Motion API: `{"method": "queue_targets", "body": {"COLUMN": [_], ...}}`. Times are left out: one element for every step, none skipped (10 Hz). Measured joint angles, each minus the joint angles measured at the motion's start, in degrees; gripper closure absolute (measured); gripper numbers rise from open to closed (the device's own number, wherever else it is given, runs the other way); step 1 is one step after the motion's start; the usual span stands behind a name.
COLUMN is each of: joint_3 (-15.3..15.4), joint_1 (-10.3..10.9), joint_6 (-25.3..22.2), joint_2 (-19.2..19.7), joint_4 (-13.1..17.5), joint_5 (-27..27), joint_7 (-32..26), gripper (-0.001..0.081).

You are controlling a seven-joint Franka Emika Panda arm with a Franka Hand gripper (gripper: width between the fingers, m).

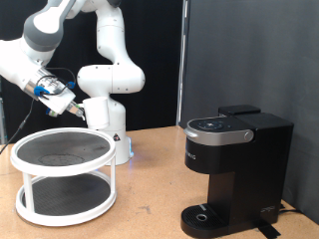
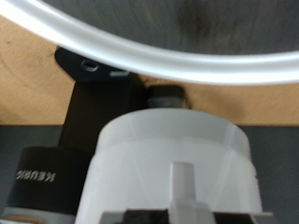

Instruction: Make a cup of coffee with the keurig machine

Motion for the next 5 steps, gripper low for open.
{"method": "queue_targets", "body": {"joint_3": [0.9, 2.3, 4.0, 5.6, 7.2], "joint_1": [0.8, 1.9, 3.0, 4.2, 5.4], "joint_6": [1.5, 4.3, 7.4, 10.0, 12.0], "joint_2": [0.2, 0.5, 0.8, 1.3, 2.0], "joint_4": [-0.7, -1.5, -2.1, -2.5, -2.5], "joint_5": [3.1, 6.2, 8.9, 11.1, 13.0], "joint_7": [1.5, 2.7, 3.9, 5.3, 6.6], "gripper": [0.0802, 0.0802, 0.0802, 0.0802, 0.0802]}}
